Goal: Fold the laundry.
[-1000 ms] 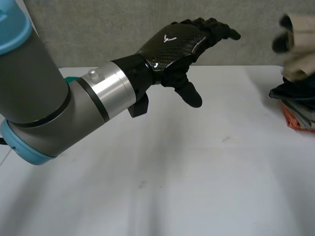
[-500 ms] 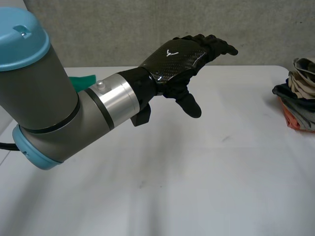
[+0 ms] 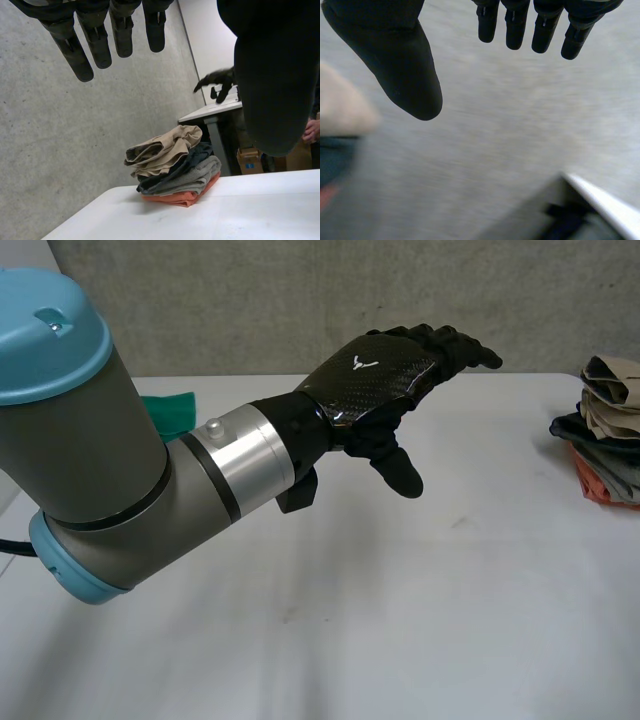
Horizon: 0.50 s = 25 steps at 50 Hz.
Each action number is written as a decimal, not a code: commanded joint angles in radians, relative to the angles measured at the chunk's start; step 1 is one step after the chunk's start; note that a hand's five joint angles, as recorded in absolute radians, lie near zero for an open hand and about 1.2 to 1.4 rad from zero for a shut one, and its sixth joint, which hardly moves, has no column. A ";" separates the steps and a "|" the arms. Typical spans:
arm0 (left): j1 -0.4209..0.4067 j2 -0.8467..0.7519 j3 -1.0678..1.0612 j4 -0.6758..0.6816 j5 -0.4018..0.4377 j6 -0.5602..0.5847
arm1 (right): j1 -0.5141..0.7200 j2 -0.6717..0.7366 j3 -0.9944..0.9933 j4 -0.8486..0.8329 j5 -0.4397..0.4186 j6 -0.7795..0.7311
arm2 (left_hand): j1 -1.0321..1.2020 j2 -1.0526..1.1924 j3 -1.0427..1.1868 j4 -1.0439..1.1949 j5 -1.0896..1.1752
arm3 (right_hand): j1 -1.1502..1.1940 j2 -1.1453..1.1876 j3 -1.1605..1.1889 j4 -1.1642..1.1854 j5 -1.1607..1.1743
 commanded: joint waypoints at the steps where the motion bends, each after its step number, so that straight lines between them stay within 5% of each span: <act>1: 0.000 0.022 0.043 0.014 -0.013 -0.005 | 0.029 -0.009 -0.147 -0.069 0.250 -0.086 | -0.006 -0.010 -0.011 -0.002 0.006 | -0.056 -0.038 -0.036 -0.036 -0.717; 5: 0.012 0.075 0.113 0.024 -0.106 -0.041 | 0.192 -0.059 -0.141 -0.182 0.236 -0.032 | -0.006 -0.010 -0.011 -0.002 0.006 | -0.056 -0.038 -0.036 -0.036 -0.717; 9: 0.053 0.118 0.182 0.032 -0.298 -0.075 | 0.348 -0.158 -0.052 -0.305 0.172 0.005 | -0.006 -0.010 -0.011 -0.002 0.006 | -0.056 -0.038 -0.036 -0.036 -0.717; 10: 0.093 0.118 0.205 0.032 -0.385 -0.075 | 0.379 -0.176 -0.022 -0.326 0.147 0.002 | -0.026 -0.031 -0.031 -0.022 -0.015 | -0.056 -0.038 -0.036 -0.036 -0.717; 14: 0.278 0.112 0.206 0.021 -0.514 -0.057 | 0.538 -0.247 0.150 -0.414 0.006 -0.020 | -0.044 -0.049 -0.049 -0.040 -0.032 | -0.056 -0.038 -0.036 -0.036 -0.717; 19: 0.446 0.049 0.137 0.015 -0.494 0.053 | 0.715 -0.261 0.368 -0.429 -0.051 -0.063 | -0.044 -0.049 -0.049 -0.040 -0.032 | -0.056 -0.038 -0.036 -0.036 -0.717; 25: 0.552 -0.170 0.118 0.040 -0.485 0.279 | 0.844 -0.244 0.620 -0.431 -0.046 -0.237 | -0.059 -0.063 -0.063 -0.055 -0.047 | -0.056 -0.038 -0.036 -0.036 -0.717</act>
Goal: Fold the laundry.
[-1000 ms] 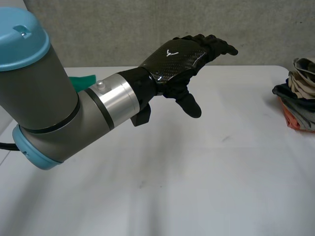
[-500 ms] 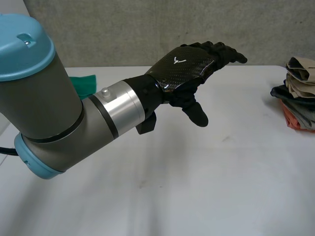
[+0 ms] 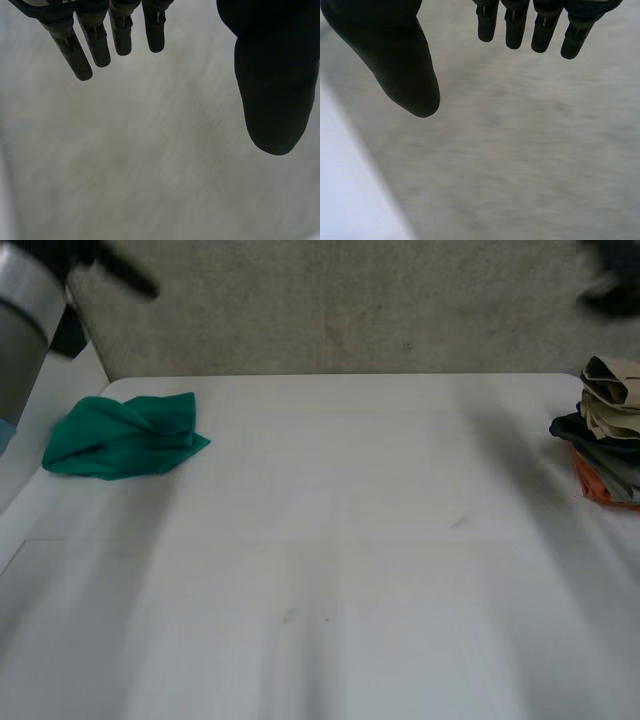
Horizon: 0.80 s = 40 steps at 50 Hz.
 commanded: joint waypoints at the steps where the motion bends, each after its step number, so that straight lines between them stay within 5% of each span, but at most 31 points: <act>1: 0.155 -0.251 -0.038 0.036 0.024 0.269 | 0.139 0.027 0.286 0.003 0.000 -0.189 | -0.059 -0.041 -0.045 -0.038 -0.035 | -0.055 -0.036 -0.036 -0.036 -0.717; 5: 0.213 -0.472 0.011 0.192 0.039 0.430 | 0.155 0.078 0.388 0.006 0.037 -0.283 | -0.059 -0.041 -0.045 -0.038 -0.035 | -0.055 -0.036 -0.036 -0.036 -0.717; 11: 0.270 -0.679 0.111 0.349 0.094 0.505 | 0.145 0.093 0.458 0.007 0.065 -0.305 | -0.032 -0.014 -0.019 -0.012 -0.009 | -0.055 -0.036 -0.036 -0.036 -0.717; 20: 0.300 -0.914 0.321 0.366 0.117 0.527 | 0.142 0.096 0.526 -0.005 0.062 -0.308 | 0.015 0.033 0.028 0.036 0.038 | -0.055 -0.036 -0.036 -0.036 -0.717; 26: 0.314 -0.994 0.445 0.367 0.149 0.683 | 0.140 0.102 0.531 -0.006 0.063 -0.309 | 0.102 0.121 0.116 0.123 0.126 | -0.055 -0.036 -0.036 -0.036 -0.717; 32: 0.314 -1.080 0.548 0.367 0.249 0.751 | 0.140 0.115 0.523 -0.008 0.063 -0.309 | 0.431 0.449 0.444 0.452 0.454 | -0.055 -0.036 -0.036 -0.036 -0.717; 37: 0.319 -1.124 0.596 0.369 0.254 0.765 | 0.140 0.116 0.526 -0.008 0.063 -0.309 | 1.152 1.170 1.165 1.173 1.176 | -0.055 -0.036 -0.036 -0.036 -0.717; 40: 0.316 -1.121 0.584 0.370 0.252 0.772 | 0.140 0.116 0.526 -0.008 0.063 -0.309 | 1.153 1.171 1.167 1.174 1.177 | -0.055 -0.036 -0.036 -0.036 -0.717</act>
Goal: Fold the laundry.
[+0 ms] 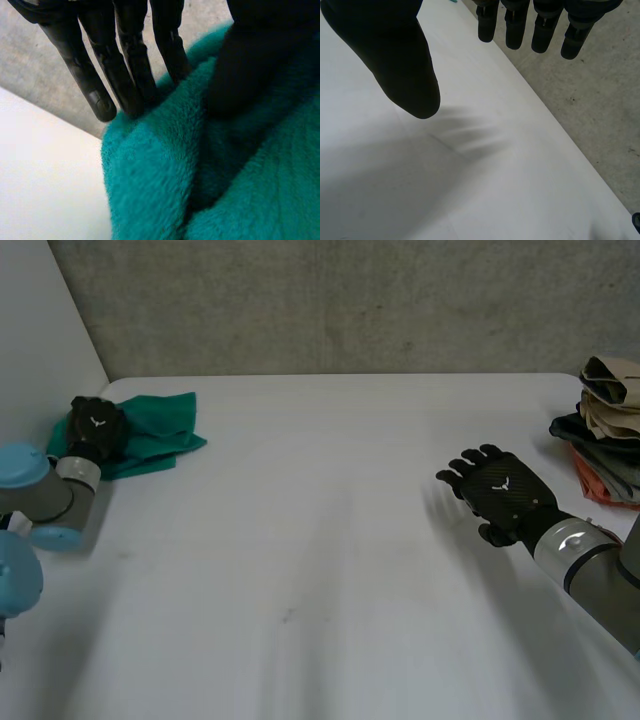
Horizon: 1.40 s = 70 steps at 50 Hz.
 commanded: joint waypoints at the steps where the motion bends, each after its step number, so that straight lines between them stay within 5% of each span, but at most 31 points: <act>1: -0.013 -0.013 -0.010 0.004 -0.004 0.013 | 0.000 0.001 0.001 0.000 0.000 0.000 | 0.286 0.292 0.307 0.302 0.328 | -0.055 -0.036 -0.036 -0.036 -0.717; 11: -0.093 0.402 -0.393 0.122 -0.101 -0.104 | -0.003 0.001 -0.001 0.000 -0.003 0.000 | 0.286 0.292 0.307 0.302 0.328 | -0.055 -0.036 -0.036 -0.036 -0.717; 19: -0.242 0.791 -0.673 0.165 -0.113 -0.418 | -0.029 -0.004 0.001 0.000 -0.003 0.000 | 0.286 0.292 0.307 0.302 0.328 | -0.055 -0.036 -0.036 -0.036 -0.717; 24: -0.413 1.008 -0.855 0.138 -0.104 -0.602 | -0.044 -0.008 0.001 0.000 0.000 0.004 | 0.286 0.292 0.307 0.302 0.328 | -0.055 -0.036 -0.036 -0.036 -0.717; 30: -0.574 1.127 -1.035 0.075 -0.095 -0.662 | -0.069 -0.016 -0.012 0.002 0.005 0.015 | 0.286 0.292 0.307 0.302 0.328 | -0.055 -0.036 -0.036 -0.036 -0.717; 35: -0.674 1.038 -1.138 0.026 -0.103 -0.656 | -0.069 -0.017 -0.015 0.003 0.009 0.018 | 0.286 0.292 0.307 0.302 0.328 | -0.055 -0.036 -0.036 -0.036 -0.717; 38: -0.734 0.929 -1.136 -0.026 -0.107 -0.626 | -0.067 -0.017 -0.016 0.009 0.014 0.020 | -0.550 -0.544 -0.529 -0.534 -0.508 | -0.055 -0.036 -0.036 -0.036 -0.717; 40: -0.765 0.879 -1.126 -0.077 -0.113 -0.577 | -0.067 -0.017 -0.018 0.012 0.020 0.021 | -0.816 -0.811 -0.796 -0.801 -0.775 | -0.055 -0.036 -0.036 -0.036 -0.717; 54: -0.674 1.093 -1.237 -0.126 -0.219 -0.533 | -0.052 -0.126 -0.021 0.235 0.080 0.060 | -0.823 -0.817 -0.802 -0.807 -0.782 | -0.055 -0.036 -0.036 -0.036 -0.717; 62: -0.542 1.053 -1.251 -0.131 -0.207 -0.518 | -0.005 -0.151 -0.077 0.474 0.071 0.392 | -0.814 -0.808 -0.793 -0.799 -0.773 | -0.055 -0.036 -0.036 -0.036 -0.717; 70: -0.518 0.914 -1.172 -0.128 -0.205 -0.495 | 0.038 -0.094 -0.061 0.437 0.084 0.612 | -0.811 -0.805 -0.790 -0.796 -0.770 | -0.055 -0.036 -0.036 -0.036 -0.717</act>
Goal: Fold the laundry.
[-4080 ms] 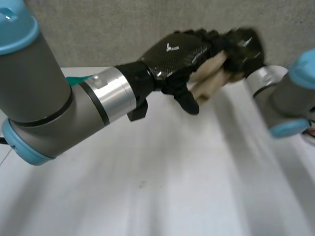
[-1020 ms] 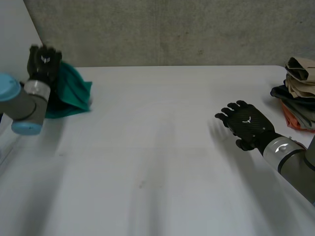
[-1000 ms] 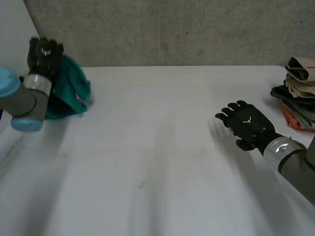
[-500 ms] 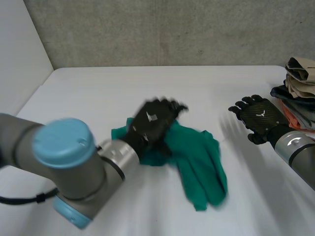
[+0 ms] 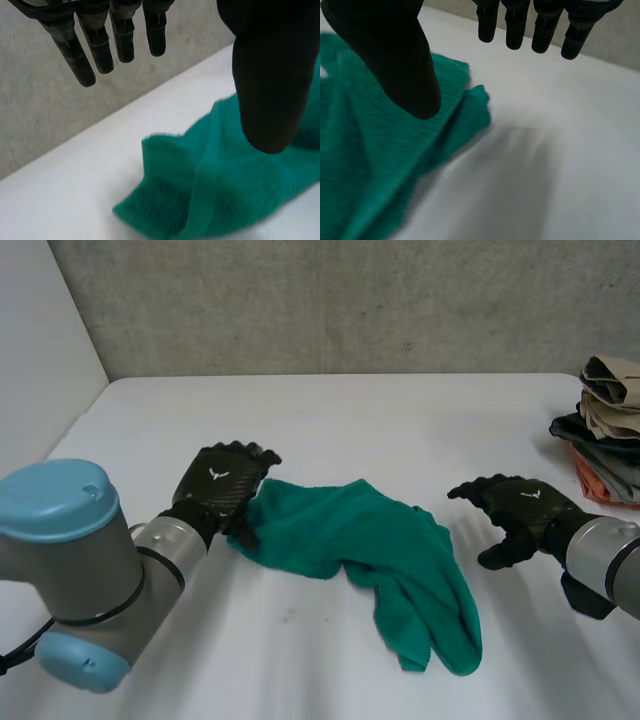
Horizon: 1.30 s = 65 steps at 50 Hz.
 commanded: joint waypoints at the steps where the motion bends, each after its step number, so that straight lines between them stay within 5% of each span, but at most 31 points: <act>1: 0.012 -0.106 0.073 0.002 0.003 0.018 | 0.066 0.094 0.011 -0.060 0.018 0.168 | 0.015 0.001 -0.001 0.007 0.018 | -0.055 -0.036 -0.036 -0.036 -0.717; 4: 0.003 -0.101 0.088 0.010 0.003 0.013 | 0.106 0.143 0.000 -0.086 0.040 0.167 | 0.015 0.001 -0.001 0.007 0.018 | -0.052 -0.032 -0.032 -0.032 -0.713; 7: -0.007 -0.094 0.107 0.028 0.000 0.004 | 0.167 0.175 -0.018 -0.127 0.077 0.160 | 0.015 0.001 -0.001 0.007 0.018 | 0.379 0.399 0.399 0.399 -0.282; 8: -0.012 -0.090 0.110 0.034 0.000 0.004 | 0.188 0.175 -0.024 -0.159 0.083 0.150 | 0.015 0.001 -0.001 0.007 0.018 | 0.825 0.845 0.845 0.845 0.164; 9: -0.018 -0.089 0.113 0.039 0.000 0.003 | 0.199 0.175 -0.026 -0.173 0.084 0.145 | 0.015 0.001 -0.001 0.007 0.018 | 0.978 0.998 0.998 0.997 0.316; 13: -0.049 -0.037 0.120 0.050 -0.006 0.003 | 0.238 0.166 -0.029 -0.253 0.085 0.081 | 0.006 -0.008 -0.010 -0.002 0.009 | 1.166 1.186 1.186 1.186 0.505; 20: -0.043 0.057 0.102 0.050 -0.017 0.000 | 0.417 0.132 -0.100 -0.296 0.074 -0.050 | 0.003 -0.011 -0.013 -0.005 0.006 | 1.166 1.186 1.186 1.186 0.505; 24: -0.034 0.129 0.076 0.050 -0.015 0.000 | 0.610 0.209 -0.147 -0.363 -0.022 -0.143 | 0.000 -0.014 -0.016 -0.008 0.003 | 1.166 1.186 1.186 1.186 0.505; 30: 0.006 0.202 0.032 0.057 -0.014 0.000 | 0.707 0.339 -0.195 -0.364 -0.101 -0.335 | -0.006 -0.020 -0.021 -0.014 -0.003 | 1.166 1.186 1.186 1.186 0.505; 31: 0.008 0.206 0.025 0.057 -0.014 0.000 | 0.709 0.356 -0.210 -0.351 -0.086 -0.356 | -0.006 -0.020 -0.021 -0.014 -0.003 | 1.092 1.111 1.111 1.111 0.430; 32: 0.009 0.209 0.019 0.057 -0.014 0.001 | 0.710 0.378 -0.237 -0.316 -0.039 -0.390 | -0.006 -0.020 -0.021 -0.014 -0.003 | 0.359 0.378 0.378 0.378 -0.303; 33: 0.009 0.212 0.013 0.057 -0.012 0.001 | 0.709 0.376 -0.248 -0.298 -0.005 -0.396 | -0.006 -0.020 -0.021 -0.014 -0.003 | 0.014 0.034 0.034 0.034 -0.647; 34: 0.012 0.213 0.001 0.057 -0.012 0.001 | 0.698 0.369 -0.252 -0.282 0.027 -0.399 | -0.006 -0.020 -0.021 -0.014 -0.003 | -0.055 -0.036 -0.036 -0.036 -0.717; 39: 0.035 0.218 -0.037 0.057 -0.009 0.001 | 0.675 0.301 -0.256 -0.239 0.138 -0.389 | -0.006 -0.020 -0.021 -0.014 -0.003 | -0.055 -0.036 -0.036 -0.036 -0.717; 51: 0.071 0.219 -0.087 0.043 0.014 0.018 | 0.394 0.024 -0.144 -0.077 0.051 -0.165 | -0.006 -0.020 -0.021 -0.014 -0.003 | -0.055 -0.036 -0.036 -0.036 -0.717; 59: 0.098 0.210 -0.154 0.007 0.133 0.024 | 0.267 -0.001 -0.124 0.054 0.012 -0.159 | 0.003 -0.011 -0.013 -0.005 0.006 | -0.055 -0.036 -0.036 -0.036 -0.717; 65: 0.094 0.154 -0.131 0.008 0.149 0.026 | 0.250 -0.001 -0.094 0.078 -0.052 -0.166 | 0.009 -0.005 -0.007 0.001 0.012 | -0.055 -0.036 -0.036 -0.036 -0.717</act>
